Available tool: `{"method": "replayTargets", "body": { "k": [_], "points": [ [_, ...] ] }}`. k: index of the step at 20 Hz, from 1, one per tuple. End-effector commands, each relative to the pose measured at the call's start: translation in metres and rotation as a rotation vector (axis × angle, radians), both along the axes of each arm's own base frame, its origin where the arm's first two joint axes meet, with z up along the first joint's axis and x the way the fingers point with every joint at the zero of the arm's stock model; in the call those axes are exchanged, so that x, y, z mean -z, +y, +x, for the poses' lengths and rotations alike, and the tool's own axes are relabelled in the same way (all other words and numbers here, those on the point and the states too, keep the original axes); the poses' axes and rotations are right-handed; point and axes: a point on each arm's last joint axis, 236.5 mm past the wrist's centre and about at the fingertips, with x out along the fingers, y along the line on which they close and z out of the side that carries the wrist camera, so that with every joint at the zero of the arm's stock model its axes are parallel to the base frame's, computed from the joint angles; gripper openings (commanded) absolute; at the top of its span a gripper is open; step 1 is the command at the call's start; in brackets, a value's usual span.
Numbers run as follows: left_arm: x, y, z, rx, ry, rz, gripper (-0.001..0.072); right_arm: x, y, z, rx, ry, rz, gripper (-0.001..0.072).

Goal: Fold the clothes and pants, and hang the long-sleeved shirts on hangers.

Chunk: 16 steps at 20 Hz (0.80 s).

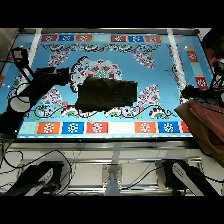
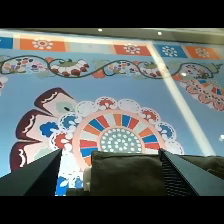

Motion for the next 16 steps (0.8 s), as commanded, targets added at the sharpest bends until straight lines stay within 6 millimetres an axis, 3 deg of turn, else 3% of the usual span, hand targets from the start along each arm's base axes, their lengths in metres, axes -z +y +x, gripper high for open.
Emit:
{"method": "replayTargets", "body": {
  "k": [1,13,16],
  "points": [
    [-0.0002,0.0006,0.0000,-0.001,-0.001,0.001,0.0699,-0.0006,-0.0002,0.0001,0.001,-0.002,0.000,0.0463],
    [-0.0008,0.0007,0.0002,-0.004,-0.001,-0.007,0.0700,-0.0006,-0.0003,0.0000,0.001,-0.001,0.000,0.0463],
    [0.0063,-0.0068,-0.0045,0.026,0.038,-0.023,0.0700,-0.0005,-0.0003,0.0000,0.001,-0.001,0.000,0.0463]
  ]
}}
